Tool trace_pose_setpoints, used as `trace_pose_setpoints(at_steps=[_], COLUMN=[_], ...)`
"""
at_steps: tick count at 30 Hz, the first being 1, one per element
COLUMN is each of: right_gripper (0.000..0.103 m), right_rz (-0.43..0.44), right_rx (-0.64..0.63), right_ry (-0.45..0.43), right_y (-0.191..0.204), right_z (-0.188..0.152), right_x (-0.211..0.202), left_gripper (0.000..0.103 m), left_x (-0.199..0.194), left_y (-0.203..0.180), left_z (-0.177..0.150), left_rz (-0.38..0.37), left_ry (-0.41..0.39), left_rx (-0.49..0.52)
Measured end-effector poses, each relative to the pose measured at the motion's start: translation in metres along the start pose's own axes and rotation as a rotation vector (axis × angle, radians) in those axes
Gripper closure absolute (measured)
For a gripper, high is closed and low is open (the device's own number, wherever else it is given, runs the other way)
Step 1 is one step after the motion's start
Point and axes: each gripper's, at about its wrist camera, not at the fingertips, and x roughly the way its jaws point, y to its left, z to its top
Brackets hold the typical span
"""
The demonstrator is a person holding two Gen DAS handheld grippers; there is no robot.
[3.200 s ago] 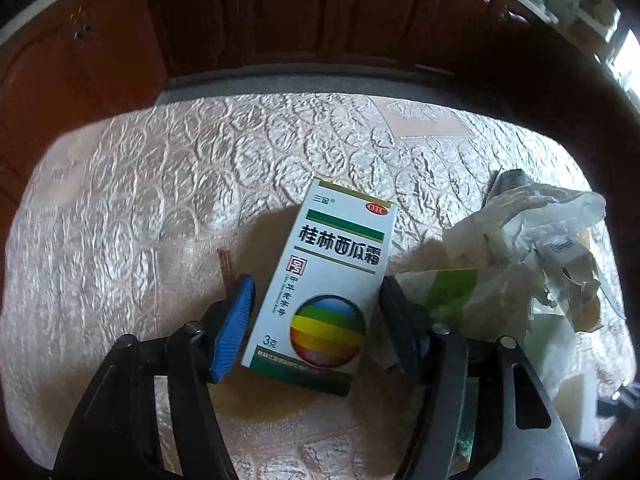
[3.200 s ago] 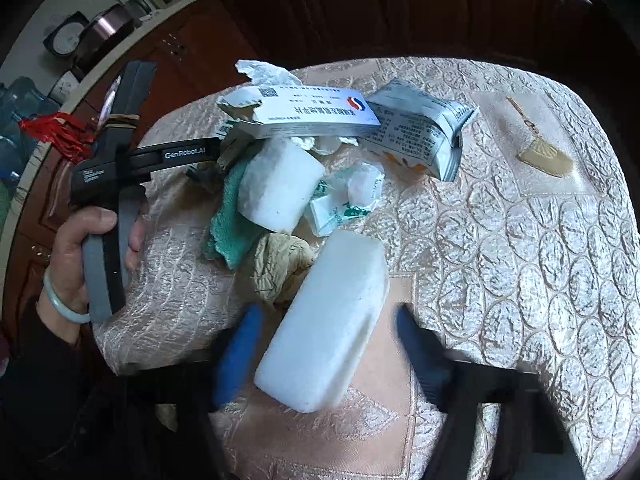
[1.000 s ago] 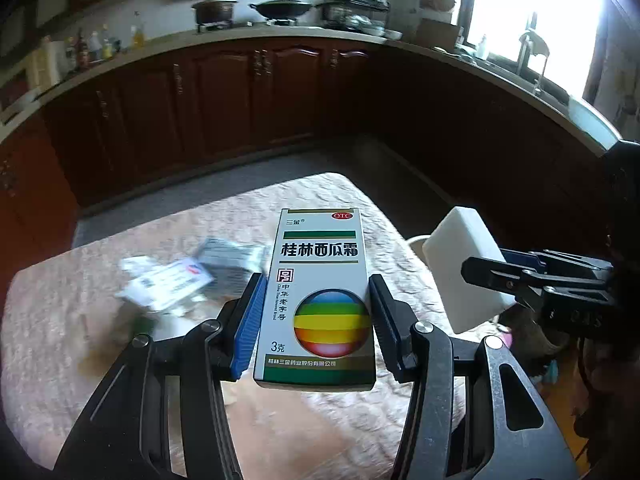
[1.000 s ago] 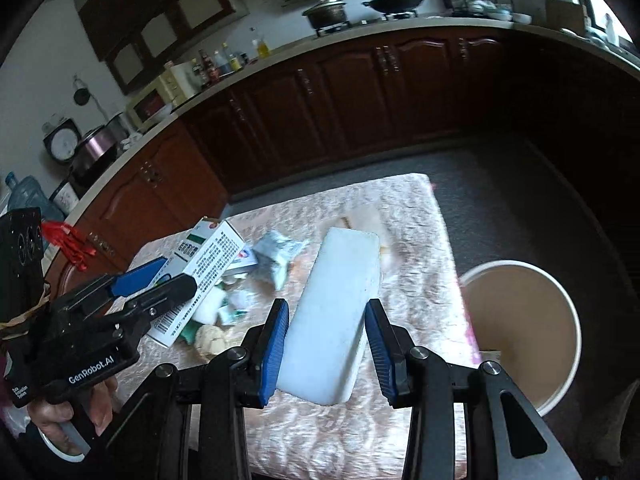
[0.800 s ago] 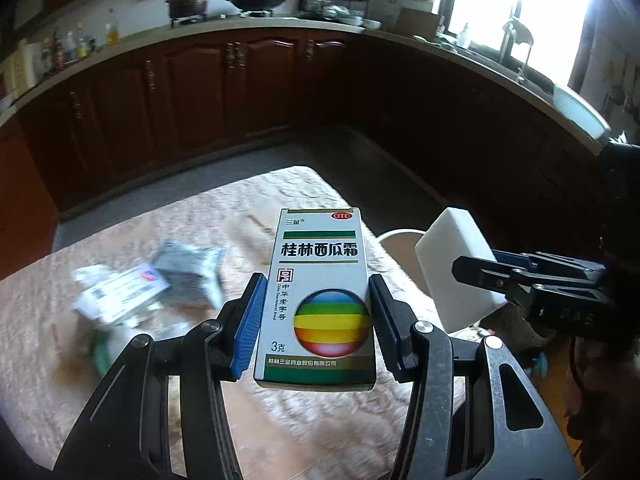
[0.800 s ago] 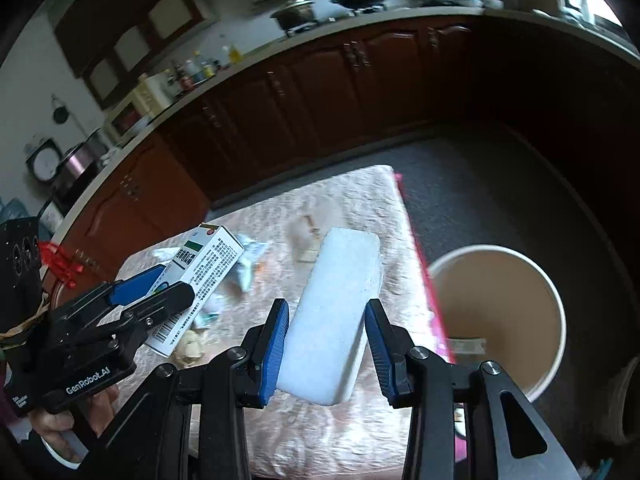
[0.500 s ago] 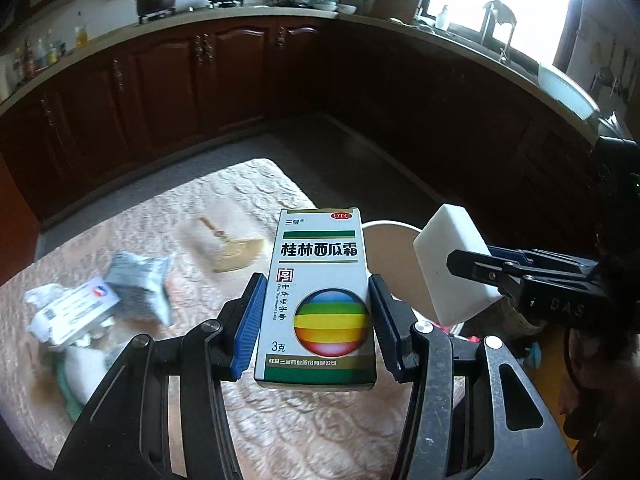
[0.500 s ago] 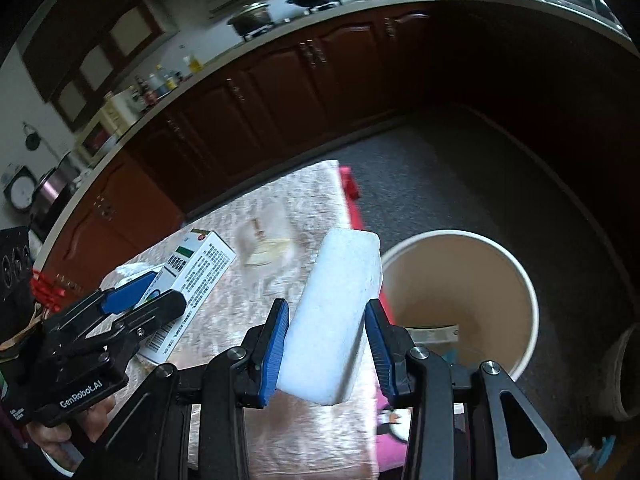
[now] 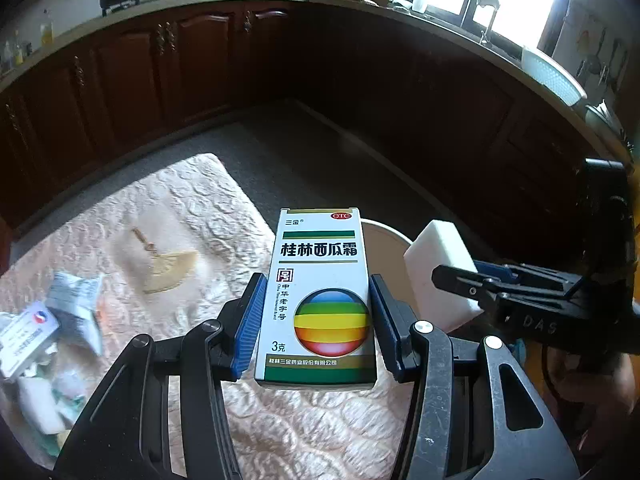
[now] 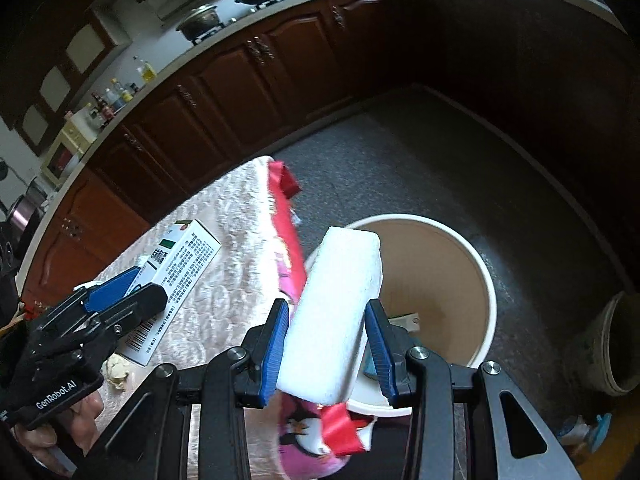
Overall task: Collect trash
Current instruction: 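Lift the medicine box and foam block and carry them over the bucket, then open the right tool over the bucket while the left tool releases the medicine box, then move both tools back over the remaining trash on the table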
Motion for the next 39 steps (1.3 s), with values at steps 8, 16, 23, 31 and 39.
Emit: trace_pose_setpoints(at_steps=[8,16,23,31,39], right_gripper=[0.065,0.052,0.039,0.039,0.038], right_rz=[-0.034,-0.089,-0.108,-0.099,-0.086], right_rx=[0.050,0.096,0.143,0.133,0.057], right_ry=[0.044,0.104,0.126,0.106,0.051], right_y=[-0.026,-0.044,-0.056,-0.048,-0.014], right_z=[-0.001,-0.007,-0.012,-0.012,-0.007], right_x=[0.018,0.037,0.041,0.036,0.023], left_gripper=[0.054,0.053,0.049,0.045,0.045], left_x=[0.035,0.062,0.069,0.043,0.009], left_y=[-0.005,-0.015,-0.013,0.002,0.014], left_z=[0.007,0.002,-0.007,-0.016,-0.020], left_rz=[-0.073,-0.137,-0.140,-0.107,0.033], left_ry=[0.066,0.129,0.176,0.136,0.045], left_rx=[-0.051,-0.082,-0.090,-0.110,-0.067])
